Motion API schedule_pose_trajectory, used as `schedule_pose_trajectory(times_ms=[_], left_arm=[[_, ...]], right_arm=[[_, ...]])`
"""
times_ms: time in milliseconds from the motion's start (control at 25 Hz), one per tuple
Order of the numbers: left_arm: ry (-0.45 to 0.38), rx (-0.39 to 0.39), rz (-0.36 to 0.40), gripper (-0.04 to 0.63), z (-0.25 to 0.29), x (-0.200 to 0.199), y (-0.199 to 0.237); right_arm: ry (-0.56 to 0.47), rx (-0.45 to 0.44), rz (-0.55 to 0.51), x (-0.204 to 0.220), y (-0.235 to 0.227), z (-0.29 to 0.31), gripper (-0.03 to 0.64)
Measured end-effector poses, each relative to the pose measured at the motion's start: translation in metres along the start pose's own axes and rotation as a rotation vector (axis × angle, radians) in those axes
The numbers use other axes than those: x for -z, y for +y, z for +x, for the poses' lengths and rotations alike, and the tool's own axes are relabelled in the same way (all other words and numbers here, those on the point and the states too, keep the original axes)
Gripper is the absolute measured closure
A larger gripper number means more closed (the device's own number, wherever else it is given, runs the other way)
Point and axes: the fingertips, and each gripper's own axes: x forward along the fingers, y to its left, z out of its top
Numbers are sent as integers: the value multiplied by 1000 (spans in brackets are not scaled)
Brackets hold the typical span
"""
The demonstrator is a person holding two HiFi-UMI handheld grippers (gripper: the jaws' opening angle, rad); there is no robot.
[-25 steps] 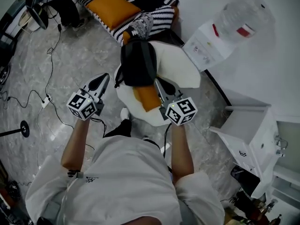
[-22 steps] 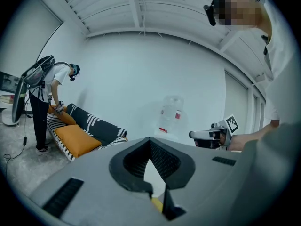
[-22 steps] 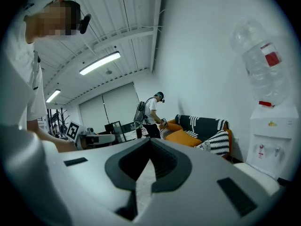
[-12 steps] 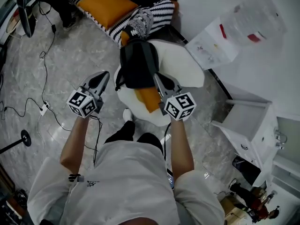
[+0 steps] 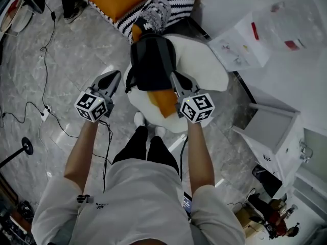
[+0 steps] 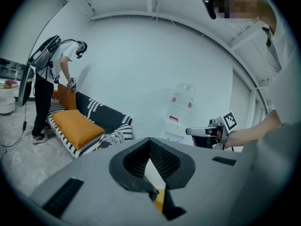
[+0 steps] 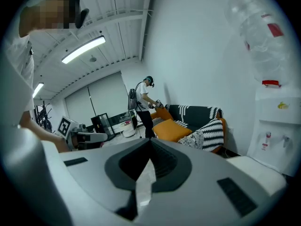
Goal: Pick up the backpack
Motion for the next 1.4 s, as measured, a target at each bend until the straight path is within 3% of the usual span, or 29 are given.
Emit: schedule_pose_trajectory(times_ms=[440, 920, 1280, 1400], left_arm=[[62, -46, 18, 594, 64, 66, 48], [122, -103, -24, 594, 123, 148, 111], [182, -80, -14, 594, 171, 211, 135], [194, -72, -8, 594, 181, 227, 140]], right_arm=[[39, 48, 30, 80, -83, 70, 612], [181, 84, -18, 178, -149, 131, 612], [200, 135, -45, 231, -198, 147, 611], [226, 116, -70, 244, -204, 157, 594]])
